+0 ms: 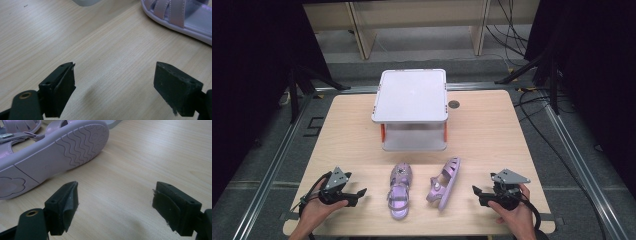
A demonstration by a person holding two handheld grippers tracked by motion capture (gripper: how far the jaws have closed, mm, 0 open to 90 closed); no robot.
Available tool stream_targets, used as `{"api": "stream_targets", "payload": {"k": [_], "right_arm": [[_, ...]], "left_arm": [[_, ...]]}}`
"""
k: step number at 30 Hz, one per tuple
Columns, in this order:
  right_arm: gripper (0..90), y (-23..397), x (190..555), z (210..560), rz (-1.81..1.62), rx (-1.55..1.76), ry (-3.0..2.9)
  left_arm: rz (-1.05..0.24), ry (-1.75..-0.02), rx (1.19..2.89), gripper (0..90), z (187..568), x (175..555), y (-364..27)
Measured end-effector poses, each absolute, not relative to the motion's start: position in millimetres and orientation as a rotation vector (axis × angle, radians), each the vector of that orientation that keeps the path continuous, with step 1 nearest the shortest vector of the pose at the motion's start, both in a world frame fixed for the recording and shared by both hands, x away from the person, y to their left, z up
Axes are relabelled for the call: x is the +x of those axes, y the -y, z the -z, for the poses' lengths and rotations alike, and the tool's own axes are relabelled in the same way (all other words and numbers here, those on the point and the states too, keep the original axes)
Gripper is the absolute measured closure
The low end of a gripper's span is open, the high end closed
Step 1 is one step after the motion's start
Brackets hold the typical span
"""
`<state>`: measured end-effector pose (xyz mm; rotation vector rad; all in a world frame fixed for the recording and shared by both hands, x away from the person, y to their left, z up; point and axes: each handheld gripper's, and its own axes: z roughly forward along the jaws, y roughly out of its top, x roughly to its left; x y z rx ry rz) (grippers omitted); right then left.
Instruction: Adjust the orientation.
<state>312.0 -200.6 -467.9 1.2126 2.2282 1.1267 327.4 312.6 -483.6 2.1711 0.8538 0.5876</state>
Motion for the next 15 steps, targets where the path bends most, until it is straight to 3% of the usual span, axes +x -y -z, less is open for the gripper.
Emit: {"api": "stream_targets", "payload": {"k": [15], "right_arm": [[24.1, 201, 313, 467, -1.129, 1.217, -2.204]], "left_arm": [[-0.489, -0.864, 2.106, 16.9, 478, 322, -301]]}}
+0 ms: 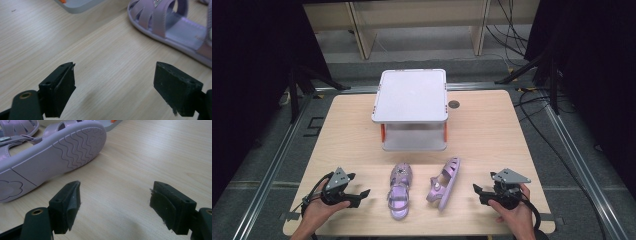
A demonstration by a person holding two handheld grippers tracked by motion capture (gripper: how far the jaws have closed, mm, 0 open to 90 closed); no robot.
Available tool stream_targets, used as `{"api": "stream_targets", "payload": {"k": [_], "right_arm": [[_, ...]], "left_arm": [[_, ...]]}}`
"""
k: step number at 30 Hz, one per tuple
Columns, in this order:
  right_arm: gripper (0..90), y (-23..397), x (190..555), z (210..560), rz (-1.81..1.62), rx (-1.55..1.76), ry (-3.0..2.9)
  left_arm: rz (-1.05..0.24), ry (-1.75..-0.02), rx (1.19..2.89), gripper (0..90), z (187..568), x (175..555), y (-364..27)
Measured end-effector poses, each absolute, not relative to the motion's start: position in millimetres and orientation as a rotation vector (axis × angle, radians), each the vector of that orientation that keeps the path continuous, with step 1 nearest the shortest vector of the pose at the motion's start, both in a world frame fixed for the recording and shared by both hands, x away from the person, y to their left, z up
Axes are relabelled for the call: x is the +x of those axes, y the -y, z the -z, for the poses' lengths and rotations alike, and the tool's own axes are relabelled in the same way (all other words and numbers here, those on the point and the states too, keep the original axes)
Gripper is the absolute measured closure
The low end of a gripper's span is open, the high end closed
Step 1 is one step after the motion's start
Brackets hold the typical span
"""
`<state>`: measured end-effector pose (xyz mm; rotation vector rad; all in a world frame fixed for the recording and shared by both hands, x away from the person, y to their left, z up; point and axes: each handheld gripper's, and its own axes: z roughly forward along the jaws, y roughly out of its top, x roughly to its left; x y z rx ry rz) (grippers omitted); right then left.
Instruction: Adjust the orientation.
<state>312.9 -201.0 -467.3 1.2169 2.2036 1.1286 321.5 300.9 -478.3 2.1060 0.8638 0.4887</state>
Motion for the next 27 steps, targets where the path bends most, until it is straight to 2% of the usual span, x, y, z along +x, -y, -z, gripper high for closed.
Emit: {"api": "stream_targets", "payload": {"k": [4, 8, 17, 21, 27], "right_arm": [[24.3, 202, 313, 467, -1.108, 1.206, -2.2], [24.5, 202, 312, 467, -1.112, 1.25, -2.193], [24.8, 203, 316, 468, -1.137, 1.226, -2.226], [24.8, 203, 315, 468, -1.142, 1.23, -2.228], [24.8, 202, 315, 468, -1.146, 1.246, -2.221]], "left_arm": [[-0.457, -0.833, 2.09, 16.9, 475, 320, -293], [-0.387, -0.848, 2.0, 16.9, 468, 316, -281], [-0.399, -0.732, 2.012, 17.2, 450, 312, -257], [-0.366, -0.707, 2.022, 22.2, 451, 309, -243], [-0.389, -0.661, 2.063, 25.9, 450, 312, -224]]}}
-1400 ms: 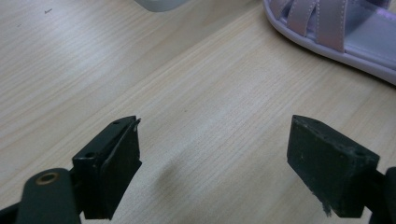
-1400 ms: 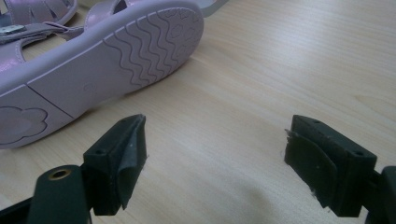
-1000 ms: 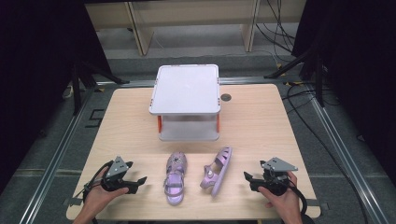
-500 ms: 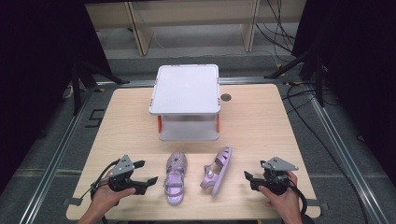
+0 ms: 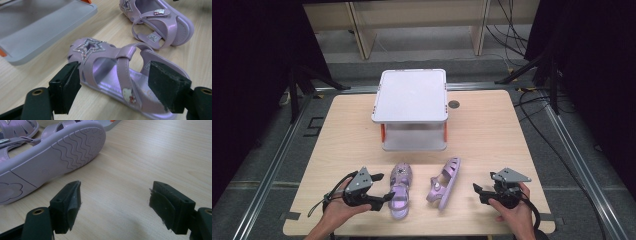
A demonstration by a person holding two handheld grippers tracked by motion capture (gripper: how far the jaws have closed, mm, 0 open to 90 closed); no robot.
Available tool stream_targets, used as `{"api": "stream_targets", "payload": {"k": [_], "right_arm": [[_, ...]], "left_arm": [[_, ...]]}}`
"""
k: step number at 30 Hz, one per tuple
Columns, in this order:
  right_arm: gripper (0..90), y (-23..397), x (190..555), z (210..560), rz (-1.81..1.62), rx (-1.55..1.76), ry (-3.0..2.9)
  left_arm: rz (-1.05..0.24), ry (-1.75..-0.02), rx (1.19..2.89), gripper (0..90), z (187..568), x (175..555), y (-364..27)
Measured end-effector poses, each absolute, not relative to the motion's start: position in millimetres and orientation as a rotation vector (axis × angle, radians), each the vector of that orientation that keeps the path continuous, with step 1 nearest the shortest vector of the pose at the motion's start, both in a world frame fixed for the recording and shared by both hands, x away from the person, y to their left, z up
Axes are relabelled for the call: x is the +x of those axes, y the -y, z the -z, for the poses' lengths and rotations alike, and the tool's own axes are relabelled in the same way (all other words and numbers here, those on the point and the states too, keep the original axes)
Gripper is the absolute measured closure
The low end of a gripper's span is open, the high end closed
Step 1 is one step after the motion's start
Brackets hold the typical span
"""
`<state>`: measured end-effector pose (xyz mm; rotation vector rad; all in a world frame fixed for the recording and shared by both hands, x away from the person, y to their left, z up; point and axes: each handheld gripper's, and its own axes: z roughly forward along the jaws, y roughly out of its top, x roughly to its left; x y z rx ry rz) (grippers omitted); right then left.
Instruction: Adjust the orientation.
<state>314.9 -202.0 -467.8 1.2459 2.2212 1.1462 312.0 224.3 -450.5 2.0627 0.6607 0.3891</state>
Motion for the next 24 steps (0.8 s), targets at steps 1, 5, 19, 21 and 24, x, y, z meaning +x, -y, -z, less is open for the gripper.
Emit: {"api": "stream_targets", "payload": {"k": [1, 5, 19, 21, 24], "right_arm": [[24.8, 203, 316, 468, -1.144, 1.227, -2.23], [24.8, 202, 314, 467, -1.141, 1.245, -2.214], [24.8, 203, 315, 467, -1.146, 1.236, -2.195], [24.8, 203, 316, 468, -1.131, 1.227, -2.192], [24.9, 203, 316, 468, -1.137, 1.22, -2.195]], "left_arm": [[-0.396, -0.65, 2.076, 27.6, 450, 313, -222], [-0.429, -0.629, 2.113, 34.3, 451, 315, -213], [-0.469, -0.579, 2.149, 50.5, 453, 324, -202], [-0.46, -0.592, 2.13, 49.9, 454, 326, -197], [-0.48, -0.57, 2.154, 49.9, 453, 327, -193]]}}
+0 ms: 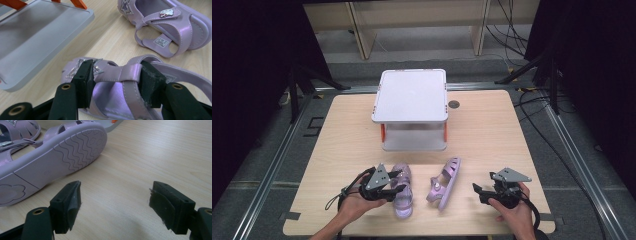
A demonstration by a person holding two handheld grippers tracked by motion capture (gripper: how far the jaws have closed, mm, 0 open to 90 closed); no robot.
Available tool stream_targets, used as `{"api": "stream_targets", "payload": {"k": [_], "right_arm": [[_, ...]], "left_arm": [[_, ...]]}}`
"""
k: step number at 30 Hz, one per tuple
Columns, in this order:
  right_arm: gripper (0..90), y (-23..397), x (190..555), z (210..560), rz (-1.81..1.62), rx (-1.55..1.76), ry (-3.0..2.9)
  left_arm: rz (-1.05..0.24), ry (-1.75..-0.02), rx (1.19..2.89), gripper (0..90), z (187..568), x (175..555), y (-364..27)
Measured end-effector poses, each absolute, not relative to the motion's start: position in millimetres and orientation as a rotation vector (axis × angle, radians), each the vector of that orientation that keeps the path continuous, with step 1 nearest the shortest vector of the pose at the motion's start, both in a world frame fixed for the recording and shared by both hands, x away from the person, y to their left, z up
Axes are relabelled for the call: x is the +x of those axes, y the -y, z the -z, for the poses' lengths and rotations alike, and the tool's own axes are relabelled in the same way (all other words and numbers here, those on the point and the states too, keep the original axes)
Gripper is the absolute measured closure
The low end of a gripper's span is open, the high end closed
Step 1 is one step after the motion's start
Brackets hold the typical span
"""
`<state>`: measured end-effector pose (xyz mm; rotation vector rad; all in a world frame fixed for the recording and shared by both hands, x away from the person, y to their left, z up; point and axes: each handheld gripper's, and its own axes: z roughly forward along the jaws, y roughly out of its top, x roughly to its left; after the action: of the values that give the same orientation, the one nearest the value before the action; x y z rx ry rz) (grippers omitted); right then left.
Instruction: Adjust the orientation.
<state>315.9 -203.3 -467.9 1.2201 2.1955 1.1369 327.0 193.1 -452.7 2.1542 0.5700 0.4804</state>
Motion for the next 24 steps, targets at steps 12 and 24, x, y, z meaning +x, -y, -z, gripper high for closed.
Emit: {"api": "stream_targets", "payload": {"k": [12, 24], "right_arm": [[24.9, 207, 315, 468, -1.154, 1.233, -2.201], [24.9, 209, 316, 470, -1.157, 1.238, -2.192]], "left_arm": [[-0.458, -0.594, 2.133, 50.0, 448, 326, -204], [-0.495, -0.568, 2.192, 39.9, 454, 323, -193]]}}
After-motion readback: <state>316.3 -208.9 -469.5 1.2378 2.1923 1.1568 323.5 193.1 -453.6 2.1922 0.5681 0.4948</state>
